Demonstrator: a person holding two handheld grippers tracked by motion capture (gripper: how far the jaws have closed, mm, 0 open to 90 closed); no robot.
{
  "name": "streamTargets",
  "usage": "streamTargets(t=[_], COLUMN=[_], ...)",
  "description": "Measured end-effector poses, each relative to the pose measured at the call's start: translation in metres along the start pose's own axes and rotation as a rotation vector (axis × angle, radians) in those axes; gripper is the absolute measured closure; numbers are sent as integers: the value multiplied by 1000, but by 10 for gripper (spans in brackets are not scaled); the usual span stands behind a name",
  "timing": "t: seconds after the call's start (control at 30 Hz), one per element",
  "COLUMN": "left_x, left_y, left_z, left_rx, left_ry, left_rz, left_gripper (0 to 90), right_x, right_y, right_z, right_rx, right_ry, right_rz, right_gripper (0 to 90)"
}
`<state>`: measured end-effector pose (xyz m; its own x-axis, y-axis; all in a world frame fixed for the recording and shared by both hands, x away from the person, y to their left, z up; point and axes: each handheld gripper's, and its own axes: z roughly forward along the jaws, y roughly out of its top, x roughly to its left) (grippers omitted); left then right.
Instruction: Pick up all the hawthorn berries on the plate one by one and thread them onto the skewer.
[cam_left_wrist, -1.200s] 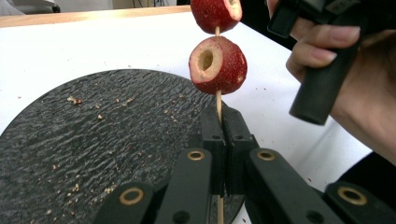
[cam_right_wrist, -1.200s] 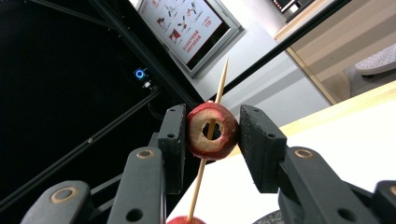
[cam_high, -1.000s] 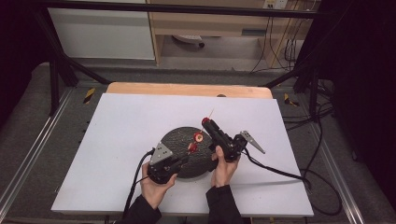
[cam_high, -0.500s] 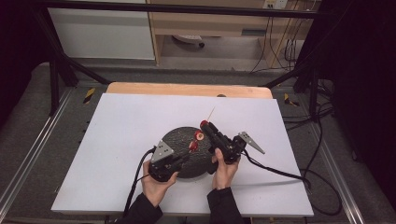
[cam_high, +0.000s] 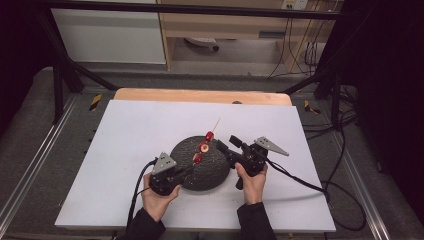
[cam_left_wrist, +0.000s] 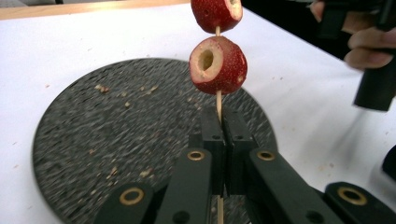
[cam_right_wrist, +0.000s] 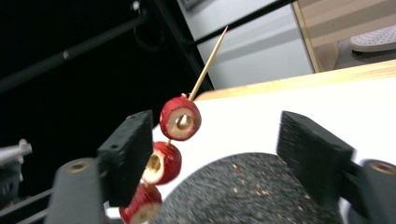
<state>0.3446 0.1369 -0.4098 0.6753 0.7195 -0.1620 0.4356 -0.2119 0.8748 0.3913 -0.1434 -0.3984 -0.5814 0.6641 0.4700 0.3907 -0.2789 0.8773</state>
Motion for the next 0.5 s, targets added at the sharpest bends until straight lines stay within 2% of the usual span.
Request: streamTargets(t=[0.1,0.23,0.37,0.5], left_x=[5,10,14,19], left_y=[-2,-2,-1,0], left_z=[-4,-10,-15,-20], left_rx=[10,23,37,57], left_ry=[-1,0,1,5], left_rz=[1,10,16,29], left_gripper=[882,882,882,882], right_x=[-3,-8,-15,-24], right_y=[1,1,-2,-6], right_z=[-2,-6,-11,-17], right_rx=[88,183,282,371], right_ry=[-14,-44,-66,-77], right_rz=[-54,-135,-191,-226], right_gripper=[132,59,27,11])
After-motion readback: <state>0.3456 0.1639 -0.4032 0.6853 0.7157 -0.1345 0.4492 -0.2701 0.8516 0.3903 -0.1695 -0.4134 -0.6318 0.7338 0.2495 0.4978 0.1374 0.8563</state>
